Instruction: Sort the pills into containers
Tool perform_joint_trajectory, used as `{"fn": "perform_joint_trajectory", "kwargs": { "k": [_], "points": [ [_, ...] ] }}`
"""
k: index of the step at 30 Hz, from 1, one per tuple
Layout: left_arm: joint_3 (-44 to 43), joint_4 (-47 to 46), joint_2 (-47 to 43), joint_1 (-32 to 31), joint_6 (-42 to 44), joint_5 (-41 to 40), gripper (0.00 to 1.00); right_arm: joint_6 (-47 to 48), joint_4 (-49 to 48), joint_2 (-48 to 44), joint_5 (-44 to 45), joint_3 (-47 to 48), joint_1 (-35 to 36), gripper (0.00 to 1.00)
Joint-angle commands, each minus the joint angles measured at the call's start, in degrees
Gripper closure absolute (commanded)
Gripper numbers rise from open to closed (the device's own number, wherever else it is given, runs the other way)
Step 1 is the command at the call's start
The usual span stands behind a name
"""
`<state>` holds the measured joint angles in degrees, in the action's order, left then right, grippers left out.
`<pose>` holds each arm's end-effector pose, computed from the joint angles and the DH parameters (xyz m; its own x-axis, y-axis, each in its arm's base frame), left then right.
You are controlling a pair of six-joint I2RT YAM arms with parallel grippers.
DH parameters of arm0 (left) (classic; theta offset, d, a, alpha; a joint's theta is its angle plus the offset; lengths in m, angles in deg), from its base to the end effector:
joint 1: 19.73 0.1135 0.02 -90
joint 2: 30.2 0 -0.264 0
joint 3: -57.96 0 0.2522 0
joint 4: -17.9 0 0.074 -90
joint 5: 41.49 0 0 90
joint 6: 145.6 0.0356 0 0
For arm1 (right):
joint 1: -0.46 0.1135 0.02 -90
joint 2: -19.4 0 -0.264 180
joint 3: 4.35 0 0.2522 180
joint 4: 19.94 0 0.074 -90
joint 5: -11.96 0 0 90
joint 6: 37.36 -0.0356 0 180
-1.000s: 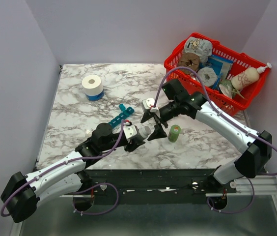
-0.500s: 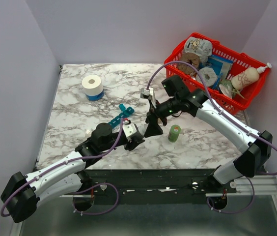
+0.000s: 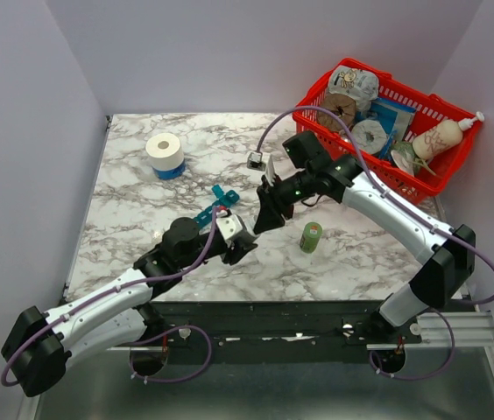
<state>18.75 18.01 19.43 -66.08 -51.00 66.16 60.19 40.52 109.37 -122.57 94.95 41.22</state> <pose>0.1324 -0.1544 0.2493 -0.0539 0.1673 -0.9844 0.9025 0.4300 0.0236 0.2345 0.2351 0.3410 -0.4797 -0.5371 -0.6939 -0.8693 0.1837 0.4588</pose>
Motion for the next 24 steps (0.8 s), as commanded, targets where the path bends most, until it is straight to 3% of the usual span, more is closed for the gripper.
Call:
{"fn": "perform_joint_trajectory", "kwargs": {
  "k": [1, 2, 5, 6, 8, 9, 12, 19, 20, 21, 23, 24],
  "points": [
    [-1.71, -1.29, -0.32, 0.03, -0.03, -0.16, 1.00, 0.52, 0.41, 2.04, -6.08, 3.76, 0.73, 0.73],
    [-1.71, -1.03, -0.58, 0.03, 0.40, 0.10, 1.00, 2.10, 2.33, 2.40, -9.31, 4.80, 0.65, 0.75],
    [-1.44, 0.20, -1.46, 0.03, 1.63, 2.56, 1.00, 19.99, 9.43, 1.27, -16.00, 5.00, 0.73, 0.76],
    [-1.36, 0.38, -1.81, 0.12, 1.73, 3.44, 1.00, 31.88, 9.90, 0.30, -16.46, 3.42, 0.82, 0.76],
    [-1.18, 0.47, -2.25, 0.12, 1.99, 5.64, 1.00, 43.54, 8.86, -3.99, -17.08, -0.26, 0.82, 0.74],
    [-1.18, 0.73, -2.34, 0.12, 2.08, 6.16, 1.00, 54.13, 7.54, -5.67, -17.25, -4.72, 0.91, 0.74],
    [-1.44, 1.08, -2.25, 0.29, 2.08, 7.22, 1.00, 66.84, 10.76, -2.91, -17.96, -3.11, 0.82, 0.72],
    [-1.88, 1.17, -2.07, 0.47, 1.90, 7.49, 1.00, 64.79, 11.92, 0.73, -19.28, 2.44, 0.82, 0.68],
    [-1.71, 1.08, -2.16, 0.47, 1.90, 7.40, 1.00, 63.74, 12.01, 0.64, -18.84, 2.18, 0.82, 0.62],
    [-1.53, 0.73, -2.25, 0.47, 1.99, 7.05, 1.00, 61.73, 12.10, 0.64, -18.40, 2.00, 0.82, 0.46],
    [-1.27, 0.55, -2.43, 0.47, 1.90, 6.96, 1.00, 58.39, 11.41, 0.29, -16.91, 1.83, 0.82, 0.26],
    [-1.27, 0.55, -2.52, 0.56, 1.90, 6.79, 1.00, 52.62, 10.53, 0.20, -16.21, 1.91, 0.82, 0.12]
  ]
}}
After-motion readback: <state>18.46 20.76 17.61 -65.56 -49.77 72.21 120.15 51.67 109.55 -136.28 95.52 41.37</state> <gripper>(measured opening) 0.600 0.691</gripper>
